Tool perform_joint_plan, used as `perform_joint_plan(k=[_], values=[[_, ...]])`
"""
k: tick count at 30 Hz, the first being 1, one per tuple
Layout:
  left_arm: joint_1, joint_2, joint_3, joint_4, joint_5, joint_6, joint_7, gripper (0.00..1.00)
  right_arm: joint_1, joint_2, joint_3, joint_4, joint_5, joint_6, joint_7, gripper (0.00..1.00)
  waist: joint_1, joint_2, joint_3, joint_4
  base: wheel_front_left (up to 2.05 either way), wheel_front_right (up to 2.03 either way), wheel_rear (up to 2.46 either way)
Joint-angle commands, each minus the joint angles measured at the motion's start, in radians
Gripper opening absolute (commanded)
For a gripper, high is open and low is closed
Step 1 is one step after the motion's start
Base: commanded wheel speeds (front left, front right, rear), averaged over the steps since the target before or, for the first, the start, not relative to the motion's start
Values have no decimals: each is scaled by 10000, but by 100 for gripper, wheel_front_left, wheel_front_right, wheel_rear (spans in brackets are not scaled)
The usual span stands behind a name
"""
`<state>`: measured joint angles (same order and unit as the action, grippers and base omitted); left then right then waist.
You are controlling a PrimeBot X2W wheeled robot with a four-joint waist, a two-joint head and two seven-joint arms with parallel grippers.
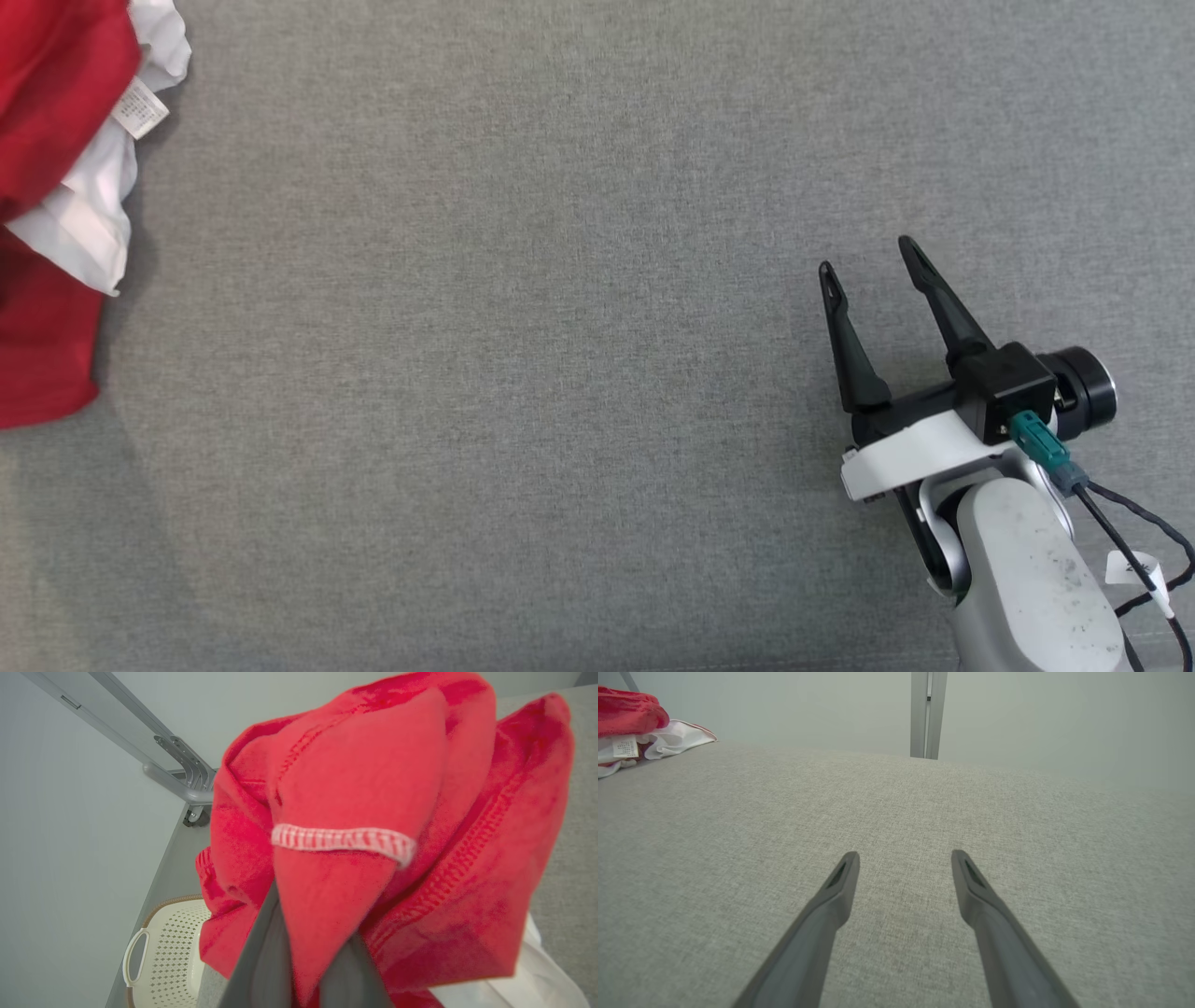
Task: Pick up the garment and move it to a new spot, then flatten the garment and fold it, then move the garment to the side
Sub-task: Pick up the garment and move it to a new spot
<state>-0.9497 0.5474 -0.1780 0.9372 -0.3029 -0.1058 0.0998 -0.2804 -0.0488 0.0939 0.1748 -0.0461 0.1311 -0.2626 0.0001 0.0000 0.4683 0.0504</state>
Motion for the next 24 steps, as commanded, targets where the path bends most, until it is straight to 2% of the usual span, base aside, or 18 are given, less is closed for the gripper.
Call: perform_joint_plan(k=[1,5,10,14,18,19,24], values=[[-343,247,-14,-196,84,-22,-184,0,137,-28,-38,37,146,-5,-35,100,-1,0,-588,234,0,0,0],[-800,487,-86,-813,158,-68,-528,0,378,-28,2,110,413,-6,-35,100,-1,0,-1179,235,0,0,0],[-1256,340,-322,-2033,-106,-161,-592,0,677,-26,-30,203,745,-5,-33,100,-1,0,-1912,159,0,0,0],[-1152,154,-622,-3529,-403,-228,-355,0,989,-28,-125,221,907,-6,-33,100,-1,0,-2429,2,0,0,0],[-622,-96,-1024,-5621,-858,-239,133,0,1380,-28,-295,210,951,-6,-33,100,-1,0,-2858,-182,0,0,0],[-302,-220,-1115,-6760,-1234,-240,509,0,1512,-25,-308,204,919,-5,-35,100,-1,0,-3003,-315,0,0,0],[809,-502,-1378,-9533,-2006,-155,1475,0,1758,-26,-364,133,973,-6,-33,100,-1,0,-3180,-795,0,0,0]])
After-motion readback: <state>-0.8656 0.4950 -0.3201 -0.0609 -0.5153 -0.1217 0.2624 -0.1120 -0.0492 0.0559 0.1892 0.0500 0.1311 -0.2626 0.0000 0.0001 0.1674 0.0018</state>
